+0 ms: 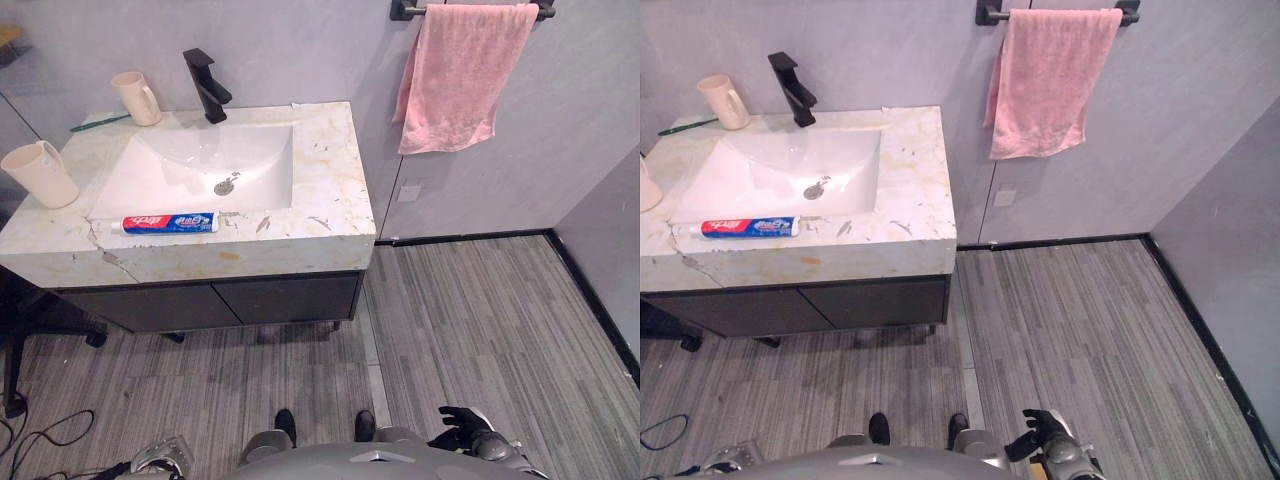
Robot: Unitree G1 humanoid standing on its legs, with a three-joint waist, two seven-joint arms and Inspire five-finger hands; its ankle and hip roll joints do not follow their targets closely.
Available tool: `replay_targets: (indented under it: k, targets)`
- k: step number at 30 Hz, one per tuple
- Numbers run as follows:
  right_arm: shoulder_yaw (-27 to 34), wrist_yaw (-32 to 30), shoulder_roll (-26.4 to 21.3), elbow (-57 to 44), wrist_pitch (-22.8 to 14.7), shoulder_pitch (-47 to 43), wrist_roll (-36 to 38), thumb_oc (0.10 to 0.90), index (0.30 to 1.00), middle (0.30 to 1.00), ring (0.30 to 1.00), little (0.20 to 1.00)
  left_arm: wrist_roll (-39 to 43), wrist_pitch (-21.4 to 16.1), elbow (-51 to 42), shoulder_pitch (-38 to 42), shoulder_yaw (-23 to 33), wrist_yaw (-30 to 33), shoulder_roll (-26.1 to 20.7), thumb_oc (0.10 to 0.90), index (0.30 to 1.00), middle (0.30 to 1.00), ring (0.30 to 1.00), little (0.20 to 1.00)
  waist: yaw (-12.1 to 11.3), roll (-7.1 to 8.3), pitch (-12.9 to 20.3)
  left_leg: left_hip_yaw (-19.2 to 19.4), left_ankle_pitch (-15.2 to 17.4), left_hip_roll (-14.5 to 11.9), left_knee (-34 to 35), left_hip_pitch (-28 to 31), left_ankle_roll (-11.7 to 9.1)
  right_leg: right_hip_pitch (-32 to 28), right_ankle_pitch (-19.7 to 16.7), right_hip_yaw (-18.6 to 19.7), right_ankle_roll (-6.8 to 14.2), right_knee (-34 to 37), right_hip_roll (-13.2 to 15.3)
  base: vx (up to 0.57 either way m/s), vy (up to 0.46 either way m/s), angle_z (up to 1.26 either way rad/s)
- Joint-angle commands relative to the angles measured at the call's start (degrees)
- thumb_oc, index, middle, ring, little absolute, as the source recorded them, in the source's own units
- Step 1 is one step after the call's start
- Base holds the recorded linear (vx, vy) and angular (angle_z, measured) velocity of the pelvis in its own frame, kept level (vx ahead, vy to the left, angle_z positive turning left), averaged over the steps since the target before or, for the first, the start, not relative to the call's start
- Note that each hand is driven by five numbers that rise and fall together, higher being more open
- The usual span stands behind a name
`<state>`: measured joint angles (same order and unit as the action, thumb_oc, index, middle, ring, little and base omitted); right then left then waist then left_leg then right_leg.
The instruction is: Organize the bathroom.
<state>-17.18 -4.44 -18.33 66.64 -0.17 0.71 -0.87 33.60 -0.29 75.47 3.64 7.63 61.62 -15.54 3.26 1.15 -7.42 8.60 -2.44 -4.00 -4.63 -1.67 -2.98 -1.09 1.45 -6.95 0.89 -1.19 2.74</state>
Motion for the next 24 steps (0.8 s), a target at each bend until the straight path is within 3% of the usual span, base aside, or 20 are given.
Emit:
replay_targets:
  k: [1,6,8,9,11,13,15,17,19,20,21,22,24]
  targets:
    - [0.15,-0.31,-1.56,-0.54,-1.45,-2.81,-0.68,0.800,0.900,0.900,0.900,0.900,-1.80,-3.32,1.14,1.09,0.21,3.01,-4.01,0.800,0.900,0.900,0.900,0.900,0.92,0.94,0.05,-3.65,4.82,-3.36,-1.22,2.83,0.00,0.87,-0.13,1.19,4.37,-0.39,1.90,0.03,0.020,-0.07]
    - [-0.58,-0.35,-0.43,-0.73,-1.96,-3.21,0.99,0.800,0.900,0.900,0.900,0.900,-5.17,-1.41,1.20,1.09,-1.00,2.42,-3.63,0.800,0.900,0.900,0.900,0.900,1.11,0.41,0.21,-2.89,5.38,-3.40,-2.54,2.92,0.22,1.16,2.14,1.30,3.69,-3.63,1.36,0.04,-0.014,0.00]
    - [-0.72,-0.63,-0.43,-0.96,-1.85,-3.26,1.74,0.800,0.900,0.900,0.900,0.900,-6.27,-1.50,0.94,0.92,-1.26,1.57,-3.32,0.800,0.900,0.900,0.900,0.900,1.05,0.58,-0.03,-4.49,5.07,-3.20,-7.18,1.57,0.26,1.05,2.92,2.07,3.00,-4.49,1.09,0.02,0.018,0.20]
    - [-0.99,-0.07,-0.62,-1.17,-1.39,-3.57,0.57,0.800,0.900,0.900,0.900,0.900,-5.90,-2.06,0.53,0.85,-2.08,0.54,-3.03,0.800,0.900,0.900,0.900,0.900,0.58,1.10,-0.58,-7.94,3.86,-2.53,-13.21,-1.09,0.40,1.01,3.08,3.40,2.27,-5.19,1.03,0.00,0.048,0.27]
    - [-1.81,-0.53,-0.72,-1.45,-0.82,-4.02,0.99,0.800,0.900,0.900,0.900,0.900,-8.12,-1.30,-0.10,1.12,-3.33,-0.57,-2.61,0.800,0.900,0.900,0.900,0.900,0.14,1.30,-1.42,-10.50,3.59,-2.75,-15.55,-2.56,0.84,1.50,3.39,3.92,2.13,-6.96,1.39,0.01,0.149,0.04]
    - [-1.32,-1.23,-1.47,-1.68,-0.07,-4.22,3.03,0.800,0.900,0.900,0.900,0.900,-9.47,0.33,-0.85,2.43,-6.42,-1.25,-2.04,0.800,0.900,0.900,0.900,0.900,1.31,0.75,-2.18,-9.13,2.87,-6.22,-11.37,0.05,0.73,2.04,4.06,4.12,2.43,-8.72,2.01,0.09,0.387,-0.37]
    - [-0.81,-1.36,-1.69,-1.54,1.08,-4.46,3.90,0.800,0.900,0.900,0.900,0.900,-11.41,0.89,-1.15,4.07,-7.99,-1.91,-1.51,0.800,0.900,0.900,0.900,0.900,2.03,0.35,-2.52,-8.00,4.62,-6.13,-9.89,1.13,0.91,2.68,4.38,4.53,3.36,-10.36,3.41,0.08,0.393,-0.04]
    - [0.13,-1.60,-1.75,-0.32,1.44,-4.55,5.35,0.800,0.900,0.900,0.900,0.900,-17.96,2.18,-2.04,6.58,-9.98,-3.71,-0.93,0.800,0.900,0.900,0.900,0.900,2.95,-0.22,-3.14,-4.18,8.06,-5.22,-9.05,1.84,1.23,4.29,4.80,3.74,5.59,-13.92,7.13,0.09,0.455,0.45]
    - [0.47,-1.22,-1.39,-0.57,1.50,-4.49,4.05,0.800,0.900,0.900,0.900,0.900,-20.16,2.86,-3.07,7.41,-12.71,-4.05,-1.12,0.800,0.900,0.900,0.900,0.900,2.59,-0.10,-3.61,-4.31,9.39,-3.20,-10.07,1.20,1.52,4.88,3.17,2.38,7.05,-14.75,10.19,0.07,0.355,0.53]
    - [0.32,-1.10,-1.17,-0.65,1.07,-4.49,3.12,0.800,0.900,0.900,0.900,0.900,-21.18,3.30,-3.84,7.32,-13.18,-4.31,-1.32,0.800,0.900,0.900,0.900,0.900,2.26,0.41,-3.97,-3.53,10.59,-1.98,-10.38,1.51,1.62,6.16,-1.39,1.28,8.02,-14.74,12.68,0.02,0.261,0.28]
    - [0.18,-0.97,-0.89,-0.96,0.60,-4.60,1.94,0.800,0.900,0.900,0.900,0.900,-22.01,3.91,-4.79,6.96,-13.23,-4.41,-1.60,0.800,0.900,0.900,0.900,0.900,1.63,0.50,-4.39,-1.84,11.16,-1.38,-10.00,2.32,1.78,6.85,-3.18,-1.01,8.43,-14.94,14.67,0.00,0.247,-0.14]
    - [-0.10,-0.78,-0.67,-1.69,0.45,-4.83,1.23,0.800,0.900,0.900,0.900,0.900,-21.77,4.23,-5.71,6.28,-13.31,-4.28,-2.06,0.800,0.900,0.900,0.900,0.900,0.93,0.45,-4.76,0.42,11.60,-1.27,-9.35,3.21,2.00,7.24,-3.57,-4.09,8.58,-15.44,15.68,-0.02,0.245,-0.49]
    - [-0.56,-0.30,-0.59,-2.52,0.58,-5.26,0.94,0.800,0.900,0.900,0.900,0.900,-22.01,3.95,-6.61,5.08,-12.82,-3.93,-2.48,0.800,0.900,0.900,0.900,0.900,0.44,0.21,-4.98,2.21,11.89,-1.52,-8.40,4.28,2.16,7.81,-2.73,-4.95,8.62,-16.27,14.54,-0.02,0.100,-1.23]
